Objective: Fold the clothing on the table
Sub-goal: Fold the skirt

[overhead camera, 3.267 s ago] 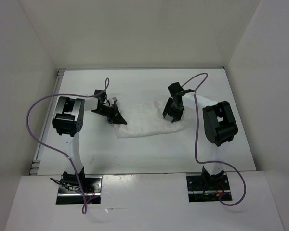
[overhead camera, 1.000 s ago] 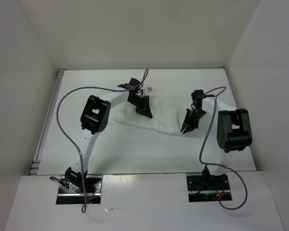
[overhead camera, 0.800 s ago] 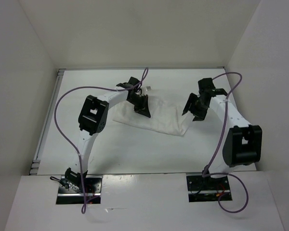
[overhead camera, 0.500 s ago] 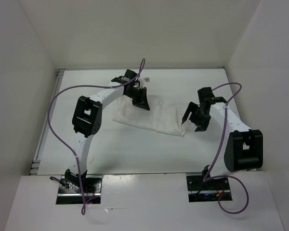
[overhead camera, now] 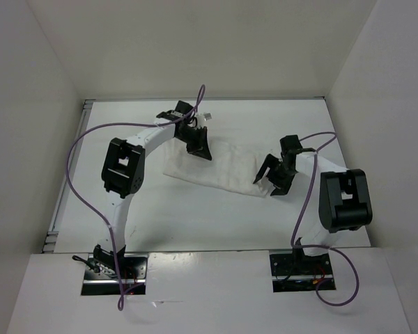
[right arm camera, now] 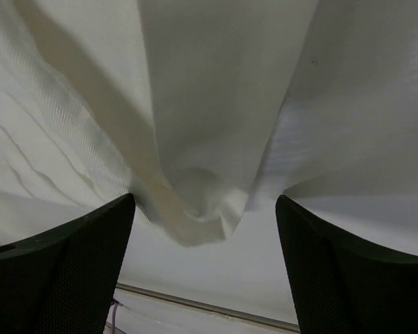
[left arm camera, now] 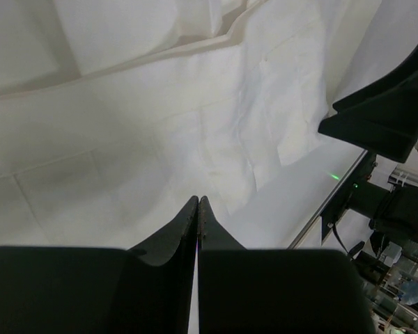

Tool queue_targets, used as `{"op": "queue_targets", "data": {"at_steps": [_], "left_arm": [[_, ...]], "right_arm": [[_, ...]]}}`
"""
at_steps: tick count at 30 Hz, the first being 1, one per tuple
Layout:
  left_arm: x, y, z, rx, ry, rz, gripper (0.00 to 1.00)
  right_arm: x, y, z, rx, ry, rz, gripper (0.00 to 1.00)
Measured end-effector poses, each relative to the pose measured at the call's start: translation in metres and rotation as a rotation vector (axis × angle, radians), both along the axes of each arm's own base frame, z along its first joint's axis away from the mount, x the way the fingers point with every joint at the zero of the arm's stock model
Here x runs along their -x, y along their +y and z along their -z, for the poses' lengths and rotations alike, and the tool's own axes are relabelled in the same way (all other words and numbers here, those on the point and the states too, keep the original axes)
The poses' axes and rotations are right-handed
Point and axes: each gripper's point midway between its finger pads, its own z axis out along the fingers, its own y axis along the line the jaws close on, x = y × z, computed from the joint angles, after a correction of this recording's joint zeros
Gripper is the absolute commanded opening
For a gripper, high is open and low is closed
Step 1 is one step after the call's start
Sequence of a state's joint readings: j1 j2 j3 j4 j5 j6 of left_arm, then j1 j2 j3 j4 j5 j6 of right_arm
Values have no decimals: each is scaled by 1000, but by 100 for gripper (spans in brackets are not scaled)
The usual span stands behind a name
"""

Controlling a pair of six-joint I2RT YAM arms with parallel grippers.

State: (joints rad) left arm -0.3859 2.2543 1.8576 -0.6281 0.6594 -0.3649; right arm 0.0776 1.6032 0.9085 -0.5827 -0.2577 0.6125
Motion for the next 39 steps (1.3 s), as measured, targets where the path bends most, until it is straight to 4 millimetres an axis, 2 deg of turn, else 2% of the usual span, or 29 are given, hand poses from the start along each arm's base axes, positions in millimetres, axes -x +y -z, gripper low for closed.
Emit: {"op": "queue_targets", "data": {"at_steps": [5, 9, 10, 11, 13, 18, 27, 32, 37, 39], "left_arm": [[11, 10, 6, -10, 44, -7, 5], [20, 19, 3, -7, 47, 1, 5], [21, 21, 1, -7, 49, 0, 5], [23, 23, 1, -6, 51, 0, 5], [28, 26, 4, -11, 57, 8, 5], [48, 25, 18, -31, 109, 33, 5], [82, -12, 18, -27, 125, 140, 5], [78, -16, 24, -38, 121, 141, 5], [65, -12, 57, -122, 130, 109, 2], [66, -13, 62, -118, 167, 97, 2]], "right_arm": [[-7, 6, 7, -31, -2, 3, 79], [-16, 12, 12, -65, -12, 4, 38], [-19, 13, 15, -72, -12, 7, 20], [-21, 15, 16, -85, -12, 4, 10], [-27, 18, 20, -103, -12, 12, 0], [-39, 19, 19, -104, -36, 16, 0], [-42, 21, 20, -105, -41, 10, 0], [-43, 22, 19, -114, -42, 7, 0], [-43, 23, 19, -113, -44, 3, 0], [-44, 22, 18, -110, -45, 2, 0]]}}
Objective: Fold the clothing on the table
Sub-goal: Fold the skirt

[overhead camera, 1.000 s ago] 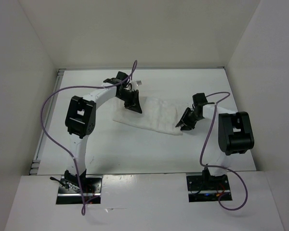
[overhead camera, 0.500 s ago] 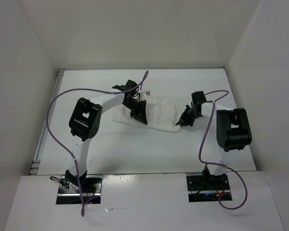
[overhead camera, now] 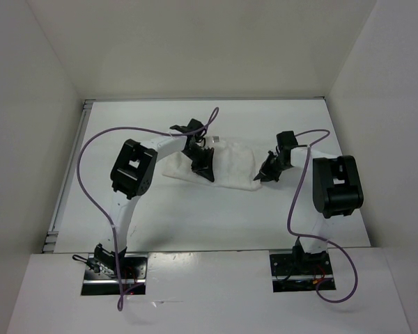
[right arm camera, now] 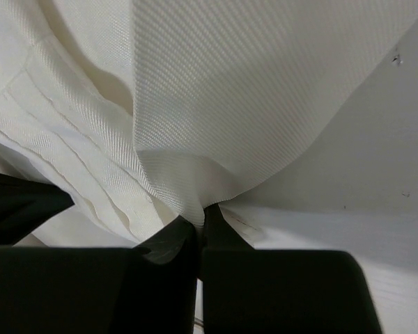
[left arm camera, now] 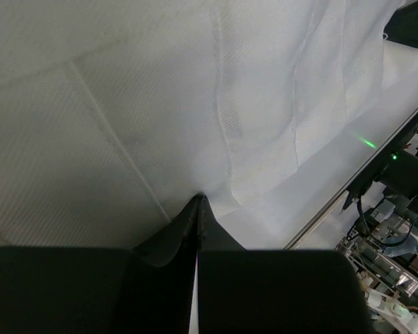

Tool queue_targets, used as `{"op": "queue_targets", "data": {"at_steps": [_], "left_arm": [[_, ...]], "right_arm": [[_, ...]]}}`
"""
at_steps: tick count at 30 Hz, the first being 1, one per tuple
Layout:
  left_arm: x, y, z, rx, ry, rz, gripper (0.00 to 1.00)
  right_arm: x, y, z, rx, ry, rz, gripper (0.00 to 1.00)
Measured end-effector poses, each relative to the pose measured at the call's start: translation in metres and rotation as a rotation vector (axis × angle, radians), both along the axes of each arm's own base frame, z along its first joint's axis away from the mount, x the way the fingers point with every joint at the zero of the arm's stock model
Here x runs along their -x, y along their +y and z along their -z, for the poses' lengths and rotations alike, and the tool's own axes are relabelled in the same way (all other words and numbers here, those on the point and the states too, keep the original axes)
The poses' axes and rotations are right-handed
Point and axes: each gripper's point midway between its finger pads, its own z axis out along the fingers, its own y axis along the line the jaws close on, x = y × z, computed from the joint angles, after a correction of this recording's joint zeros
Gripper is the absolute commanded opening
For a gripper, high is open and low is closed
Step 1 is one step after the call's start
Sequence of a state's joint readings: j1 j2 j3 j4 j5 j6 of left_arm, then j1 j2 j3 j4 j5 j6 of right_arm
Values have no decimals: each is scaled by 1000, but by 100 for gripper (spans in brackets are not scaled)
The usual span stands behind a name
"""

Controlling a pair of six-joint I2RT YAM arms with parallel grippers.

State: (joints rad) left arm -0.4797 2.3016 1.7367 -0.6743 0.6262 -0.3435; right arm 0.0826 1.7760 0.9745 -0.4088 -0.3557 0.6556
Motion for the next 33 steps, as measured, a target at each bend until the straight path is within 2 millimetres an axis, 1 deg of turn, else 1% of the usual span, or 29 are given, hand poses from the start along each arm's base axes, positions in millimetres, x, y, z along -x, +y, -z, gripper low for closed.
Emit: {"op": "queue_targets", "data": {"at_steps": [3, 5, 6, 8, 9, 11, 13, 14, 15, 16, 17, 19, 21, 23, 24, 26, 28, 30, 31, 32, 33], "left_arm": [[-2, -2, 0, -4, -1, -2, 2], [-3, -3, 0, -6, -3, 1, 2], [-3, -4, 1, -5, -2, 2, 2], [-4, -7, 0, -2, -1, 5, 2], [-5, -10, 0, 1, 0, 9, 2], [-7, -18, 0, 10, 0, 19, 2], [-11, -29, -2, 25, -7, 27, 2], [-12, -35, -2, 30, -10, 32, 2], [-13, -39, -3, 34, -16, 38, 4], [-15, -42, -4, 38, -25, 41, 7], [-16, -44, -5, 38, -32, 43, 13], [-15, -45, -7, 33, -37, 42, 28], [-17, -40, -13, 26, -48, 28, 34], [-24, -25, -25, 13, -68, -10, 38], [-30, -13, -35, 8, -81, -44, 38], [-49, 16, -60, 3, -134, -124, 39], [-69, 57, -86, -5, -201, -227, 39], [-88, 105, -106, -30, -264, -361, 35], [-95, 131, -111, -50, -288, -428, 31], [-100, 154, -111, -76, -296, -493, 30], [-102, 177, -107, -109, -295, -551, 28]], "right_arm": [[-4, -1, -5, 5, -12, -3, 0], [-9, 1, -15, 4, -33, -11, 0], [-12, 2, -24, 2, -53, -17, 0], [-19, 9, -50, -11, -113, -38, 0], [-24, 14, -66, -20, -153, -55, 0], [-34, 29, -101, -48, -240, -98, 0], [-38, 45, -129, -84, -313, -146, 0], [-38, 52, -142, -104, -342, -171, 0], [-37, 57, -149, -117, -357, -187, 0], [-36, 62, -153, -129, -364, -203, 0], [-34, 65, -155, -139, -366, -217, 0], [-30, 66, -153, -142, -353, -227, 0], [-26, 65, -151, -137, -337, -234, 0], [-24, 64, -149, -131, -329, -242, 0], [-23, 64, -148, -128, -324, -246, 0], [-21, 63, -146, -123, -314, -253, 0], [-20, 62, -145, -115, -305, -259, 0], [-21, 62, -146, -109, -303, -263, 0], [-23, 62, -147, -108, -306, -265, 0], [-23, 62, -147, -107, -307, -267, 0], [-24, 62, -148, -106, -308, -269, 0]]}}
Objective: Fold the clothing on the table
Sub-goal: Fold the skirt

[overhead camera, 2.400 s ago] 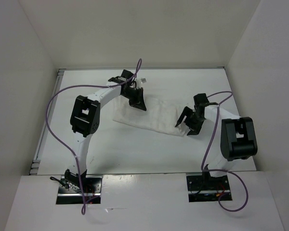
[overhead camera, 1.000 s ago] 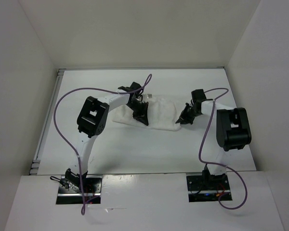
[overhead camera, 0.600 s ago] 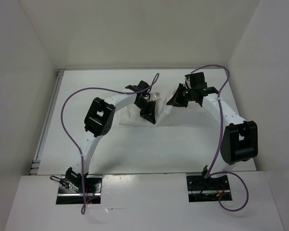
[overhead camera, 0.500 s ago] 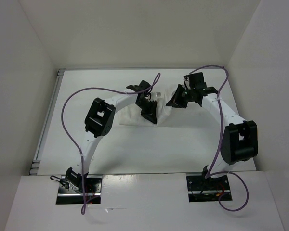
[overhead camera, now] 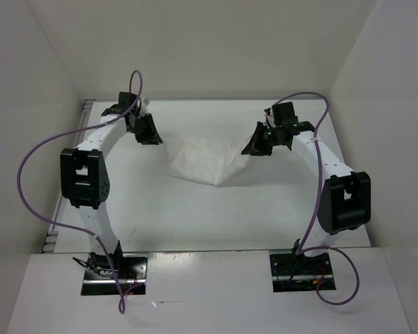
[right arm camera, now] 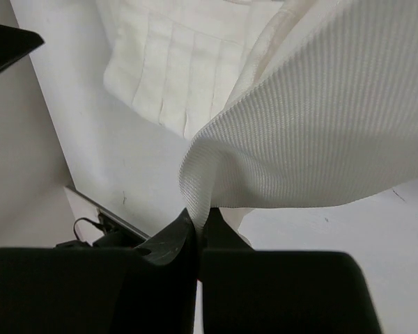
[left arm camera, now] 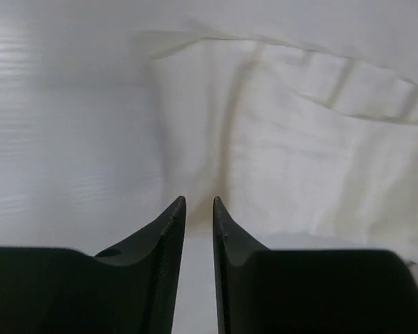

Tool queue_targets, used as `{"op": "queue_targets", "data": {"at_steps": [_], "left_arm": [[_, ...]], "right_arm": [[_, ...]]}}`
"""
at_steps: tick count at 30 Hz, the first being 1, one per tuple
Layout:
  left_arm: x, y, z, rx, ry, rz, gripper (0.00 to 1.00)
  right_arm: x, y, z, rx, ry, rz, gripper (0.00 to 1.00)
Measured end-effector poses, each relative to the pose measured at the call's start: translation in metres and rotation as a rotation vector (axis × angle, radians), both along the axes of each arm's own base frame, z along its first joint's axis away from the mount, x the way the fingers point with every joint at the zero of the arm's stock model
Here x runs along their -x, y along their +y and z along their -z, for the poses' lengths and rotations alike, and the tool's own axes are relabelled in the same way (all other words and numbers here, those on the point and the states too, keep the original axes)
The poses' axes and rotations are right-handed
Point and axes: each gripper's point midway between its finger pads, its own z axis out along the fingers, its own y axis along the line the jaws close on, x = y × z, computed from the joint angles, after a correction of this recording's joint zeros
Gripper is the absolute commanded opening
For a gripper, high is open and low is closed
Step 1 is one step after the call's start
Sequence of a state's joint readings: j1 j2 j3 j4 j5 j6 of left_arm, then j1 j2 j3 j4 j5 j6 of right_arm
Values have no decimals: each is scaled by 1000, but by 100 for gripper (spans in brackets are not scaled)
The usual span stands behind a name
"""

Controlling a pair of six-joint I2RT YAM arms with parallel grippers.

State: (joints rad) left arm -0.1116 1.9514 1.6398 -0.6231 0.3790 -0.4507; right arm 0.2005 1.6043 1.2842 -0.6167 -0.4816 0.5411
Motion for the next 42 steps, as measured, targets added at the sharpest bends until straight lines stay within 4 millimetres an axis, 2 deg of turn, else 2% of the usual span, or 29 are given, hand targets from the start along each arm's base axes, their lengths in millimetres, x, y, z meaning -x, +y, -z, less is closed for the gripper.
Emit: {"op": "queue_targets", "data": {"at_steps": [2, 4, 8, 14, 20, 25, 31, 38, 41, 42], "left_arm": [[1, 38, 21, -52, 36, -104, 24], [12, 57, 52, -99, 116, -165, 21], [37, 55, 107, -143, 261, -160, 19], [33, 21, 108, -57, 248, -105, 19], [32, -10, 106, 34, 239, -40, 19], [35, -16, 107, 65, 241, -25, 19], [36, -18, 107, 85, 251, -31, 19], [38, -19, 107, 92, 253, -26, 19], [38, -19, 107, 92, 255, -25, 19], [38, -19, 107, 92, 255, -24, 19]], "right_arm": [[-3, 1, -2, 0, -4, -3, 0], [-7, 2, -6, 2, -14, -10, 0], [-16, 15, -13, 1, -34, -40, 0], [-31, 59, -20, -6, -63, -139, 0], [-44, 115, -10, -25, -62, -251, 0], [-56, 157, 9, -41, -44, -333, 0], [-57, 203, 30, -50, -17, -430, 0], [-47, 235, 41, -45, 16, -525, 0], [-43, 244, 44, -39, 19, -560, 9], [-37, 245, 45, -37, 30, -573, 23]]}}
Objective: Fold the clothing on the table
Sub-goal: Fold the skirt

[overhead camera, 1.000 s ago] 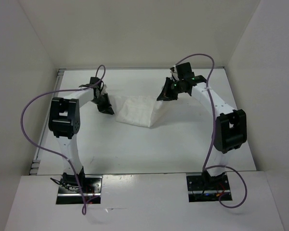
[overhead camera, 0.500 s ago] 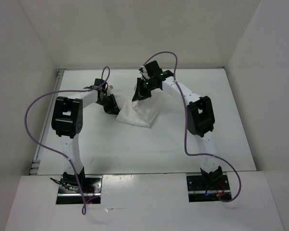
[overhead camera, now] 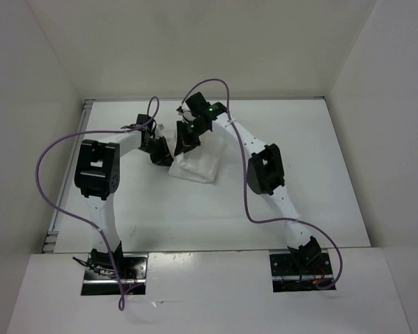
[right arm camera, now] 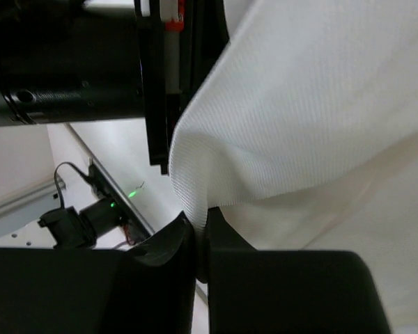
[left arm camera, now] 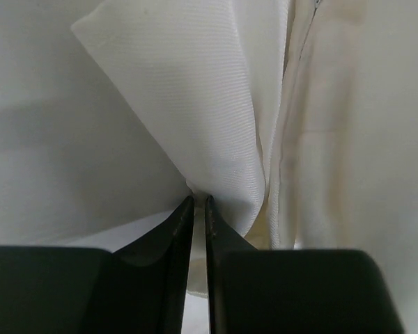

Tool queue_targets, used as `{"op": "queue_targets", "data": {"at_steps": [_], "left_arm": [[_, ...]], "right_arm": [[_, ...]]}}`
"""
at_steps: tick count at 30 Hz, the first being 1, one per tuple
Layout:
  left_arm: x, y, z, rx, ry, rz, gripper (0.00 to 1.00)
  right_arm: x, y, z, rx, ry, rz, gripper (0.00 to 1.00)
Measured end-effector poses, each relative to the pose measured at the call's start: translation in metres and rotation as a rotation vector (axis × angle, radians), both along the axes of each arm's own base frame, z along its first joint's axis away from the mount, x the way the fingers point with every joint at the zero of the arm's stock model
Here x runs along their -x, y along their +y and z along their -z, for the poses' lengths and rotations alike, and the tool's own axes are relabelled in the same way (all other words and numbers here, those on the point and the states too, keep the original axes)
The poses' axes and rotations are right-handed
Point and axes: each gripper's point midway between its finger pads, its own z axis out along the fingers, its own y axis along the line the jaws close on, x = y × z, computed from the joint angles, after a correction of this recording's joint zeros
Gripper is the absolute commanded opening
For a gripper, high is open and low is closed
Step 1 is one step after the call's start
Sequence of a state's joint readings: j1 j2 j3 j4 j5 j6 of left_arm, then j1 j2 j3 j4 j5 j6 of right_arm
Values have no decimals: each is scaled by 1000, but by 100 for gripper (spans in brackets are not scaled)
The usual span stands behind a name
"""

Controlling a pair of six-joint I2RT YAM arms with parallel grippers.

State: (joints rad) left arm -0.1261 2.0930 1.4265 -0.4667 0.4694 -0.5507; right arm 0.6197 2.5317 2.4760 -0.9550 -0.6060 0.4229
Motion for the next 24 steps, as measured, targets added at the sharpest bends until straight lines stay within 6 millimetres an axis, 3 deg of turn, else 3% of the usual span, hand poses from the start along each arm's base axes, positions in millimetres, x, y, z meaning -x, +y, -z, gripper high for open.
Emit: {"op": "queue_targets", "data": {"at_steps": [2, 3, 7, 9, 12, 15, 18, 21, 24], "left_arm": [[-1, 3, 0, -1, 2, -7, 19], [-1, 6, 0, -1, 5, -12, 27], [-4, 35, -12, -40, -2, -76, 40], [-6, 56, -28, -91, -33, -111, 41], [-12, 76, -75, -144, -133, -142, 41], [-20, 57, -143, -98, -305, -82, 36], [-10, 13, -193, 28, -428, 46, 31], [9, -27, -204, 142, -446, 169, 25], [29, -44, -183, 206, -374, 229, 21]], "right_arm": [[10, 1, 2, 7, 27, -24, 37], [14, 2, 3, 7, 32, -39, 46], [21, 0, -2, 14, 29, -68, 55], [17, -3, -9, 34, -9, -55, 57], [8, -17, -32, 94, -94, 7, 58], [-6, -35, -72, 136, -220, 95, 55], [-16, -54, -106, 142, -301, 162, 46], [-27, -66, -113, 157, -329, 204, 36], [-35, -72, -95, 193, -306, 226, 34]]}}
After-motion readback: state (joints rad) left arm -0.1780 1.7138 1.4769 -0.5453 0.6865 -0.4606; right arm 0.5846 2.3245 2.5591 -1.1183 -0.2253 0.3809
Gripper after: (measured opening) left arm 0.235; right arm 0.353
